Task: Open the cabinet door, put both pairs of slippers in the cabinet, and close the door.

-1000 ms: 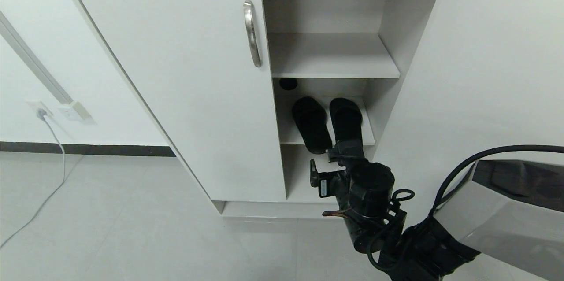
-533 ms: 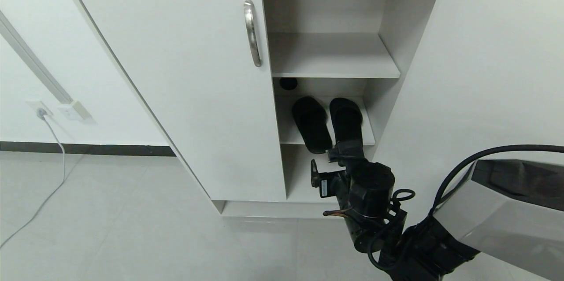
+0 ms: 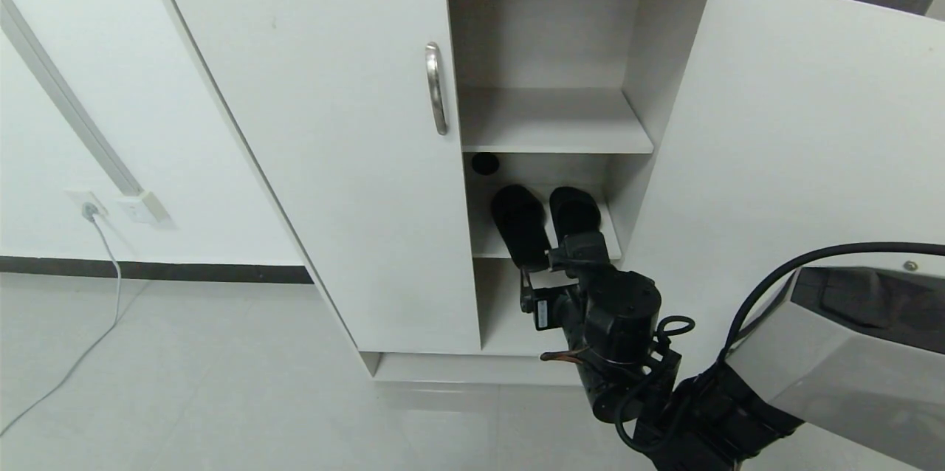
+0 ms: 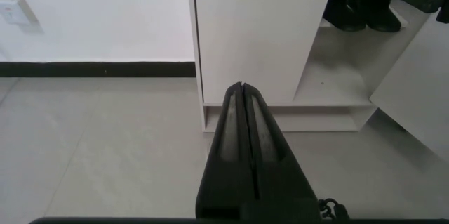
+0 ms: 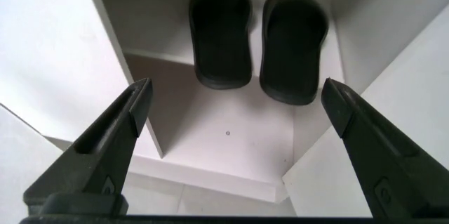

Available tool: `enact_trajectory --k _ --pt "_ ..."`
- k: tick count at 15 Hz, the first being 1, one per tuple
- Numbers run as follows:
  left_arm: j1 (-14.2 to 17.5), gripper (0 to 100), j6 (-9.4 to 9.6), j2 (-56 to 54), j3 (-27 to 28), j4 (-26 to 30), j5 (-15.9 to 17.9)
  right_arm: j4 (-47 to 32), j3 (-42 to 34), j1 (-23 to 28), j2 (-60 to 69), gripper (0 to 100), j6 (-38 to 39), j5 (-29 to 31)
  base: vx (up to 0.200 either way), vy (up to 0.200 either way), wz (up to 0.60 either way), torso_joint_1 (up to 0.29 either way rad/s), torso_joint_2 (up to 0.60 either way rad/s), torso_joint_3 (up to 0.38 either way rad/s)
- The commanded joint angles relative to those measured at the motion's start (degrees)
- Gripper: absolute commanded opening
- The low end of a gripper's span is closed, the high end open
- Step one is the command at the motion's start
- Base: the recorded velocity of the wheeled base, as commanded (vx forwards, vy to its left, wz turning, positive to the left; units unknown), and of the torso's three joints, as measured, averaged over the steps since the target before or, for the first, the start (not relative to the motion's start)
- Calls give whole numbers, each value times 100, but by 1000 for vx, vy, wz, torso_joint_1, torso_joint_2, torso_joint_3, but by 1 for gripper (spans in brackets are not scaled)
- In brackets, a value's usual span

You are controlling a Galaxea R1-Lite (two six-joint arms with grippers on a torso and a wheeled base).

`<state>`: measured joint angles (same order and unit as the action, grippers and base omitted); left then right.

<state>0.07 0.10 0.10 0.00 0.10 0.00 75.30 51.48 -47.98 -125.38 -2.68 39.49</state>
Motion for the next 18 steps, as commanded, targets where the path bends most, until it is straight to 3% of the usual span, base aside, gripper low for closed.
enact_trajectory --k 1,6,18 --pt "1 0 -1 8 0 -1 0 11 -6 -1 -13 100 5 -2 0 0 0 2 2 203" --pt "1 0 17 8 0 -1 -9 20 20 -71 -22 100 13 -11 0 0 0 0 4 168" --pt "1 0 -1 8 0 -1 -9 20 -138 -124 -118 100 48 -2 0 0 0 0 0 0"
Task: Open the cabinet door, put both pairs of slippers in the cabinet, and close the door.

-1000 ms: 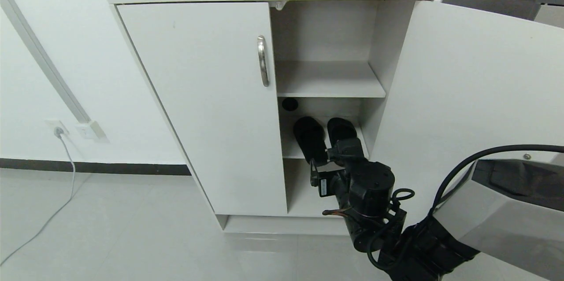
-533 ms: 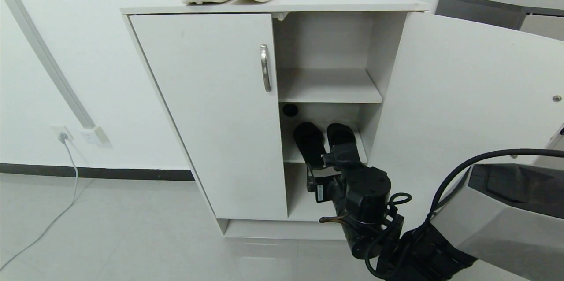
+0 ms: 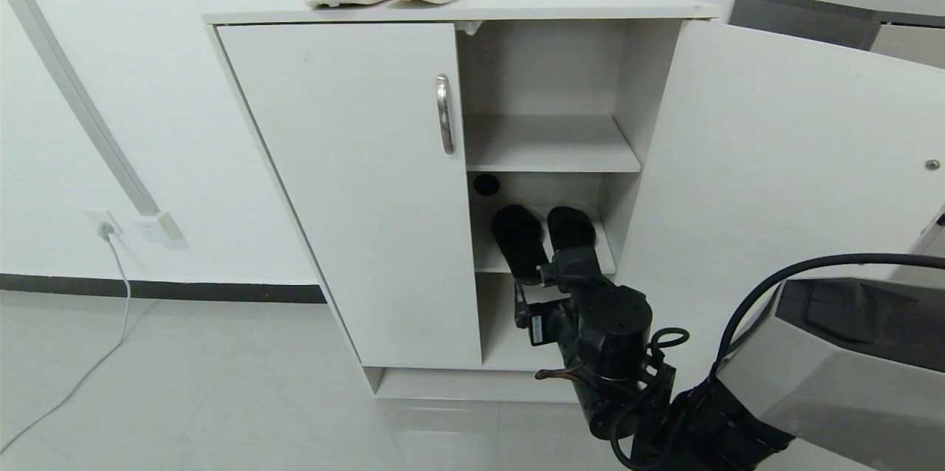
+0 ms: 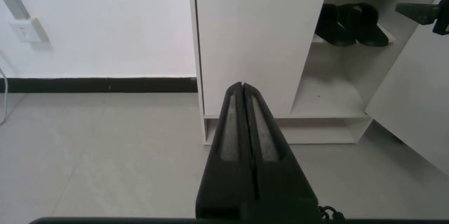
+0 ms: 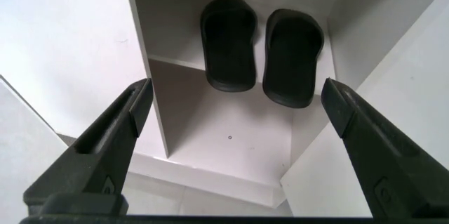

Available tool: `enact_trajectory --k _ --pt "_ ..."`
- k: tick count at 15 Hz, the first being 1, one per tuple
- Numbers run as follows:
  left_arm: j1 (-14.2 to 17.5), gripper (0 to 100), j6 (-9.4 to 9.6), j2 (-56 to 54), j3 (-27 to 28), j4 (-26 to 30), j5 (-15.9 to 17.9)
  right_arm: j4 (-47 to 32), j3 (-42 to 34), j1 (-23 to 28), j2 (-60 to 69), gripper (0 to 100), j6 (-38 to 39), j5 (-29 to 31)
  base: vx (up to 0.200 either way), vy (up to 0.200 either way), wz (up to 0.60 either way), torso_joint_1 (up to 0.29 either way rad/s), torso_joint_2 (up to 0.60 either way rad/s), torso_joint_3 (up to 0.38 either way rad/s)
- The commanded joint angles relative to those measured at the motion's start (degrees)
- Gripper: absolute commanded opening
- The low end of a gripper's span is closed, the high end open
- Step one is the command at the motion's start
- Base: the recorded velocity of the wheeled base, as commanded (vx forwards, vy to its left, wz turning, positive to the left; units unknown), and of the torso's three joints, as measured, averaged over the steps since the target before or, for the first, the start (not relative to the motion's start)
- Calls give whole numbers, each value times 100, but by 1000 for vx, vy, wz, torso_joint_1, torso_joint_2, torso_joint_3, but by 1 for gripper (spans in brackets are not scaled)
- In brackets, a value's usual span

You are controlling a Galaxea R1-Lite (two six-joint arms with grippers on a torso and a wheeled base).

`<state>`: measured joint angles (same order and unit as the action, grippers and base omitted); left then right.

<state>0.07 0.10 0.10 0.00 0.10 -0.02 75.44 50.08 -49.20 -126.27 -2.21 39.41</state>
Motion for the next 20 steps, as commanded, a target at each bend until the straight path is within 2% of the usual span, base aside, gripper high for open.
enact_trajectory --k 1,4,20 --pt "1 0 -1 8 0 -1 -6 6 11 7 -29 100 -8 5 0 0 0 0 0 0" --pt "1 0 -1 8 0 -1 2 -3 19 7 -56 100 -17 5 0 0 0 0 0 0" --pt "1 0 -1 8 0 -1 2 85 -209 42 -100 100 -96 -179 0 200 0 2 4 3"
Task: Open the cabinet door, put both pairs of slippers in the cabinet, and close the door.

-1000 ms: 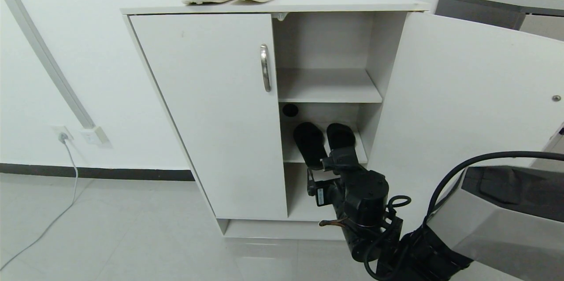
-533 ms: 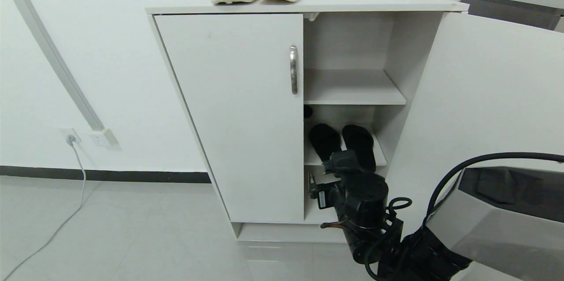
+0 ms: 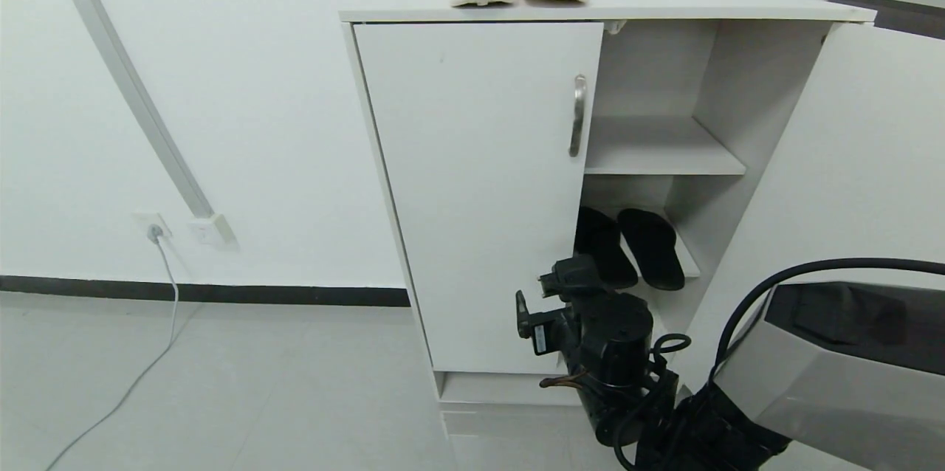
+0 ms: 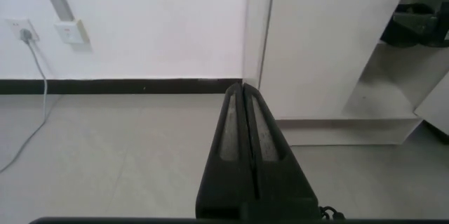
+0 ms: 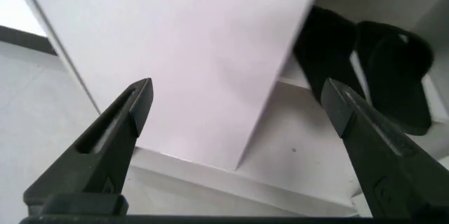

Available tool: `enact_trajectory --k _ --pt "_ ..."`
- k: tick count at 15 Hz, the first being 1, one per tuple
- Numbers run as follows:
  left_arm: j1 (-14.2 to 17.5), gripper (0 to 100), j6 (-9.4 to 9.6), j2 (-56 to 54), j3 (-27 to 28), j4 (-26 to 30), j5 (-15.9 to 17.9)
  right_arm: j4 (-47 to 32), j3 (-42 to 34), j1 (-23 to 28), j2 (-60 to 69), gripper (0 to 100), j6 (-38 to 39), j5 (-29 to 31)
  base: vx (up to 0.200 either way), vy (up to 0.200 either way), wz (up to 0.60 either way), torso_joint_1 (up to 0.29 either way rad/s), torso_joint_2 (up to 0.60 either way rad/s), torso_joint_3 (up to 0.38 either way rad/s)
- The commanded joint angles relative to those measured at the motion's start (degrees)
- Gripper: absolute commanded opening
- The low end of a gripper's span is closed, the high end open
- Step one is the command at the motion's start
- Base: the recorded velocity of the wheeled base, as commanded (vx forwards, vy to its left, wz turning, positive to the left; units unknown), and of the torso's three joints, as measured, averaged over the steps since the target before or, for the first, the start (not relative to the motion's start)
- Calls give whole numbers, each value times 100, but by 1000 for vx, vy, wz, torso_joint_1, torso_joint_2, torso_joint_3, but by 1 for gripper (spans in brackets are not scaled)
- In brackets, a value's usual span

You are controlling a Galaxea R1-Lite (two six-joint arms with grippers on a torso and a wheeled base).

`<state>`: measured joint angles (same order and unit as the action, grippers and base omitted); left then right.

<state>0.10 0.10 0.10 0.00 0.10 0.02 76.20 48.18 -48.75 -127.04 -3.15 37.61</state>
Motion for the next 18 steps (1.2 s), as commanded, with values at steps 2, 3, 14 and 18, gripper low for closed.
enact_trajectory --k 2,3,14,18 --pt "-1 0 -1 8 0 -1 -2 79 -107 -3 -32 100 -28 -140 0 200 0 2 0 5" --pt "-1 0 -1 8 0 -1 -2 149 -133 -3 -58 100 -28 -201 0 0 0 0 0 0" --pt "-1 0 -1 8 0 -1 -2 562 -151 32 -242 100 -160 -201 0 0 0 0 0 0" --pt "-1 0 -1 8 0 -1 -2 589 -151 41 -251 100 -151 -210 0 0 0 0 0 0"
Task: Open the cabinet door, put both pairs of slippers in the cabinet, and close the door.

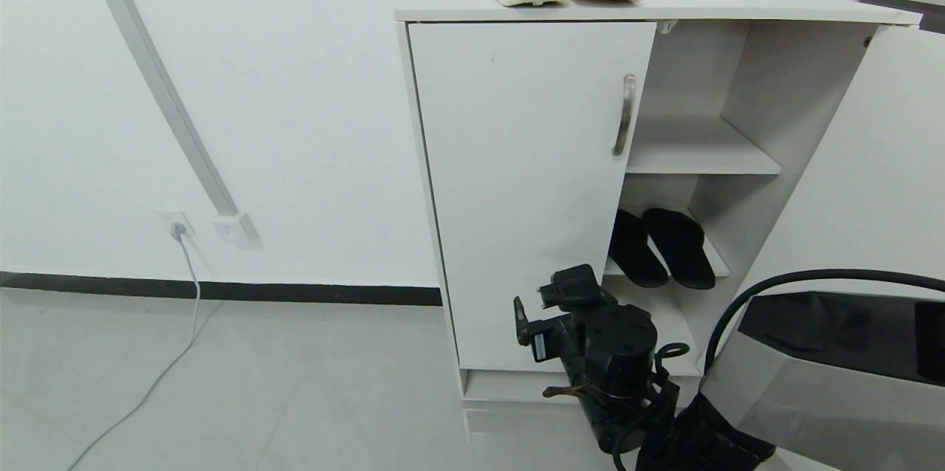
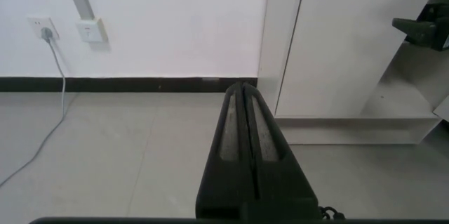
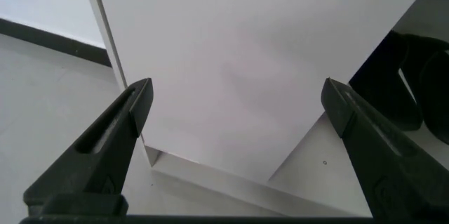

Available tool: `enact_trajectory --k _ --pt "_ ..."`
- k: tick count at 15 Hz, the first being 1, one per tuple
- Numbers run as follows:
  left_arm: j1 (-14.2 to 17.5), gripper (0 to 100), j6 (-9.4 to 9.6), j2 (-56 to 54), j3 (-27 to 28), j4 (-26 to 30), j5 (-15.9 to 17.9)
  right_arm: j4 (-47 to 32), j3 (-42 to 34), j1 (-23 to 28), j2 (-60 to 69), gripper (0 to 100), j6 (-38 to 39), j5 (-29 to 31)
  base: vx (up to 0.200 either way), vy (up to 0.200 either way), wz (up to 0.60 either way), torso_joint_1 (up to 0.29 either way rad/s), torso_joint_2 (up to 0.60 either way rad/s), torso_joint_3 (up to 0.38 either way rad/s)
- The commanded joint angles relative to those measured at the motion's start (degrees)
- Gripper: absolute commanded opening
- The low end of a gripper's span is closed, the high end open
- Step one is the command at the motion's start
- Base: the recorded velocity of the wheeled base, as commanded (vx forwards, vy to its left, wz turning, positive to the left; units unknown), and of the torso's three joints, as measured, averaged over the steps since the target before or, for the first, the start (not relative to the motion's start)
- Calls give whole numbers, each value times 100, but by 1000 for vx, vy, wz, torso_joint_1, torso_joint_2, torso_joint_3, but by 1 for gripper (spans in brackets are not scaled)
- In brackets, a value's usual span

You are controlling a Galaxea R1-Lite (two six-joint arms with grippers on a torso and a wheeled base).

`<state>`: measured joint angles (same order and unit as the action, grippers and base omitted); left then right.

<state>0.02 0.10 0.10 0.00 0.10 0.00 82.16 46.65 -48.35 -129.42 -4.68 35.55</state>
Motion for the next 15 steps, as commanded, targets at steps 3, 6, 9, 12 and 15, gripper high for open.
enact_trajectory --k 3,6,9,12,15 --pt "6 0 8 8 0 -1 -9 72 -25 1 -14 100 -6 -4 0 0 0 3 -98 -93" --pt "6 0 -1 8 0 -1 -9 107 -25 -8 13 100 -6 5 0 0 0 19 -219 -339" --pt "6 0 8 8 0 -1 -9 107 -34 -26 13 100 -15 5 0 0 0 38 -557 -367" --pt "6 0 8 8 0 -1 -9 230 -86 -17 22 100 -94 5 0 0 0 118 -460 -351" --pt "6 0 8 8 0 -1 -9 327 -165 -8 66 100 -191 5 0 0 0 137 -468 -336"
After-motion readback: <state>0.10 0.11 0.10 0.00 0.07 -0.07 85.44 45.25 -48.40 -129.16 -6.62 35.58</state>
